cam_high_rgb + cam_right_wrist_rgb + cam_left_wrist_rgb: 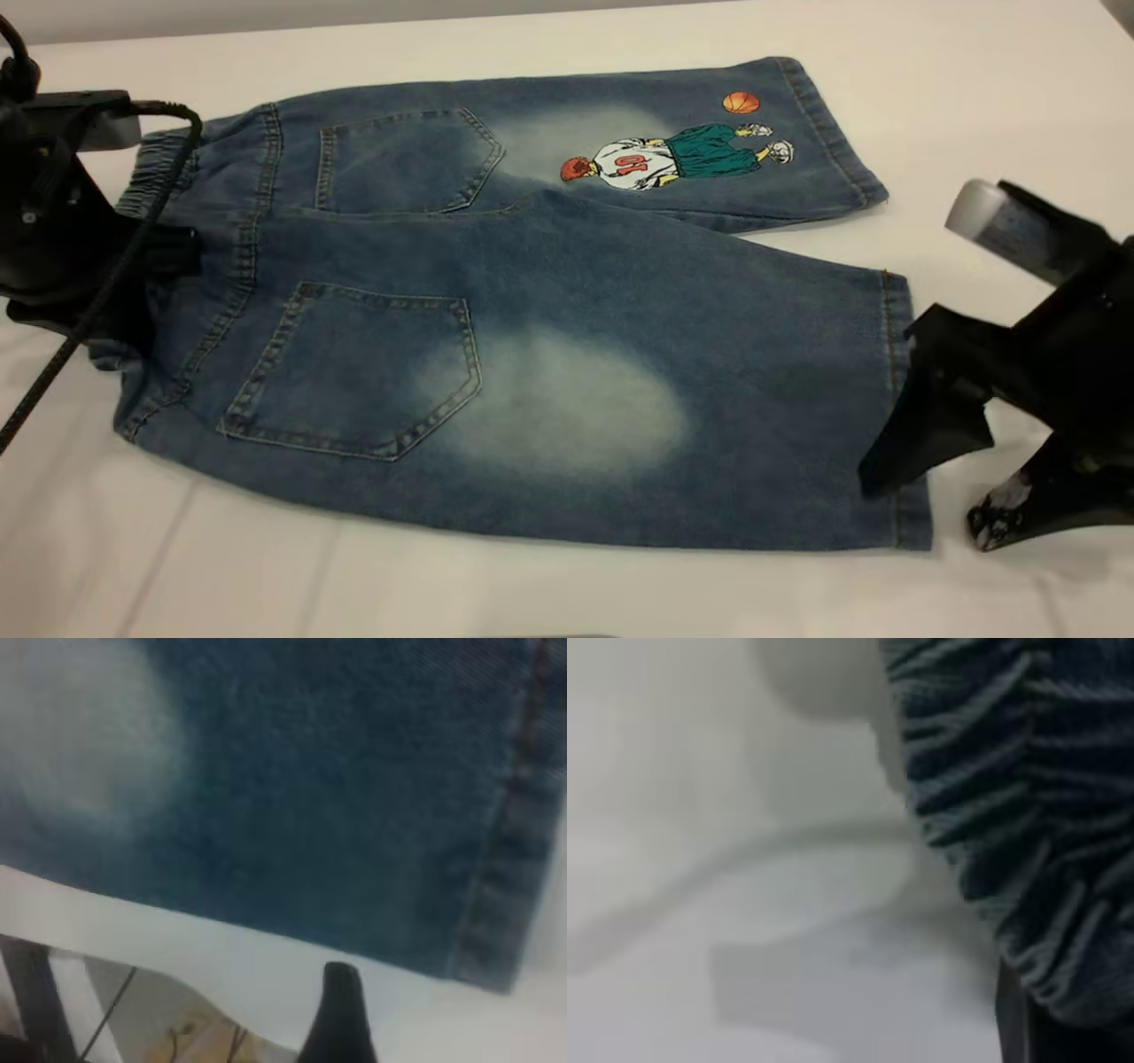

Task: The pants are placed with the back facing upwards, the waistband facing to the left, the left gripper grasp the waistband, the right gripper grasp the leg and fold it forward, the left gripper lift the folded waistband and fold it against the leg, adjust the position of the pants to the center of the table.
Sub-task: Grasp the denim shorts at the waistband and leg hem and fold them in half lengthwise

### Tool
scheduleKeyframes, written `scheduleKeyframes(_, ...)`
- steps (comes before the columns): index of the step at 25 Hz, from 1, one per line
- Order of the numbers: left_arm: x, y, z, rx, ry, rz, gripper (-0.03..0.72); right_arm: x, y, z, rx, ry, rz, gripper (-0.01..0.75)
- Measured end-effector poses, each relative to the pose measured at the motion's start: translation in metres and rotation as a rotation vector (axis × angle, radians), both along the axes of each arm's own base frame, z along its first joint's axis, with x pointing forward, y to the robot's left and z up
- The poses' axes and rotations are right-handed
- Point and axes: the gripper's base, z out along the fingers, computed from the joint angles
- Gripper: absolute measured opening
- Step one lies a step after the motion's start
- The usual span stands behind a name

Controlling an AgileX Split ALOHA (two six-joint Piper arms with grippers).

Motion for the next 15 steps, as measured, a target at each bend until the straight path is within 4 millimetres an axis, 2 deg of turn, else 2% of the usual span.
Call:
scheduleKeyframes(9, 0.000, 0.000, 0.000, -0.001, -0.002, 0.001, 0.095, 0.002, 0.009, -0.007, 0.119, -0.014, -0.031, 0.499)
scheduleKeyframes(15, 0.000, 0.000, 0.000, -0.001, -0.002, 0.001, 0.095, 0.014, 0.013, -0.006, 0.123, -0.079, -0.040, 0.426)
